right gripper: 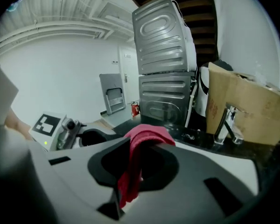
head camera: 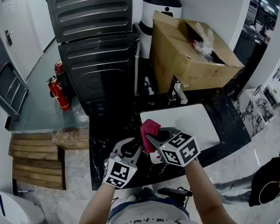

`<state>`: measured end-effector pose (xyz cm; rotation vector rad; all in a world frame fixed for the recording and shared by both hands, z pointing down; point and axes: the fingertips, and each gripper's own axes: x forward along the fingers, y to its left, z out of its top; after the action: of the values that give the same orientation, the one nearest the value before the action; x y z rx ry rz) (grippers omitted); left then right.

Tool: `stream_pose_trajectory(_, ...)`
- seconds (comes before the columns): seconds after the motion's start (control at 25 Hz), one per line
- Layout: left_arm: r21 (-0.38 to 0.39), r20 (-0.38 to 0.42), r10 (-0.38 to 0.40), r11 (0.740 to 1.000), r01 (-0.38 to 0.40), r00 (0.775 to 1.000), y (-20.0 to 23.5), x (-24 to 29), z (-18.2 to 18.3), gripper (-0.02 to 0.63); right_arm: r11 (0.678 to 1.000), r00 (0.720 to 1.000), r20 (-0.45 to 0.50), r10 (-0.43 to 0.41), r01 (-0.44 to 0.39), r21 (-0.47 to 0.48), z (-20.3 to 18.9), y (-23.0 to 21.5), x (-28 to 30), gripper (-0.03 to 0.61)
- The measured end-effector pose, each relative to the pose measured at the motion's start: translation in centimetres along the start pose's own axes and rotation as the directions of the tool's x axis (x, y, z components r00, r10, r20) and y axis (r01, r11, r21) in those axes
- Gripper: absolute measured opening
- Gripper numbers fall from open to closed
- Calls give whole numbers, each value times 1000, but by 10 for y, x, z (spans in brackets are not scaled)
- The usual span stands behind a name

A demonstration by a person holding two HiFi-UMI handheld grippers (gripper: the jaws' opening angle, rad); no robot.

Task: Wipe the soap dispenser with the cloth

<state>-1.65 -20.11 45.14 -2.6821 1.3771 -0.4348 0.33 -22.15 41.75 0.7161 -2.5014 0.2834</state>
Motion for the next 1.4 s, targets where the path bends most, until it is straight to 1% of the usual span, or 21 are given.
stream_pose_trajectory(0.08,-32,11,8,999,-7,1000,4,-2,2,91,998,998,-38,-58,58,-7,-14,-11,0,48)
stream_pose_trajectory(0.12,-55,16,11,998,-10,1000,6,-3,1,91,997,996,-35,-76,76,10,-19,-15,-2,48)
stream_pose_trajectory(0.24,-130,30,12,991,-8,999,12,-6,-1,91,990,995,47,-84,78,121,-22,-19,-11,48)
stream_pose_trajectory(0.32,-226,63,20,974,-5,998,20,-8,0,91,984,993,80,-91,77,161,-24,-21,-15,48)
stream_pose_trajectory(0.36,-289,89,31,957,-4,996,26,-11,1,89,982,992,85,-96,81,172,-26,-21,-16,48)
stream_pose_trajectory(0.4,-355,119,46,935,-1,992,33,-15,4,89,980,991,87,-102,85,180,-29,-22,-17,48)
stream_pose_trajectory(0.48,-471,183,80,882,16,980,49,-24,12,89,976,988,97,-120,100,196,-33,-25,-19,48)
stream_pose_trajectory(0.56,-544,244,108,838,44,964,65,-35,27,89,971,983,119,-137,110,213,-37,-29,-21,49)
stream_pose_trajectory(0.64,-588,297,131,806,73,946,82,-46,50,89,968,980,147,-134,98,230,-39,-29,-21,48)
stream_pose_trajectory(0.76,-646,343,161,756,108,926,105,-60,85,89,973,978,194,-77,31,229,-34,-16,-13,48)
stream_pose_trajectory(0.84,-669,354,159,732,131,922,113,-66,103,89,982,971,237,-27,-19,189,-21,0,-5,48)
stream_pose_trajectory(0.96,-686,358,123,707,171,926,112,-68,121,89,994,947,321,14,-47,95,9,17,1,48)
stream_pose_trajectory(1.04,-689,352,104,702,182,930,108,-70,127,89,998,932,361,33,-50,37,25,24,0,48)
stream_pose_trajectory(1.12,-684,342,106,709,170,934,108,-71,131,89,999,929,369,42,-43,-4,34,27,1,48)
stream_pose_trajectory(1.28,-673,337,122,725,148,934,115,-70,136,89,999,921,388,44,-39,-19,40,32,-6,48)
stream_pose_trajectory(1.4,-659,334,136,741,127,933,119,-69,141,89,997,916,395,69,-55,-49,42,44,-13,48)
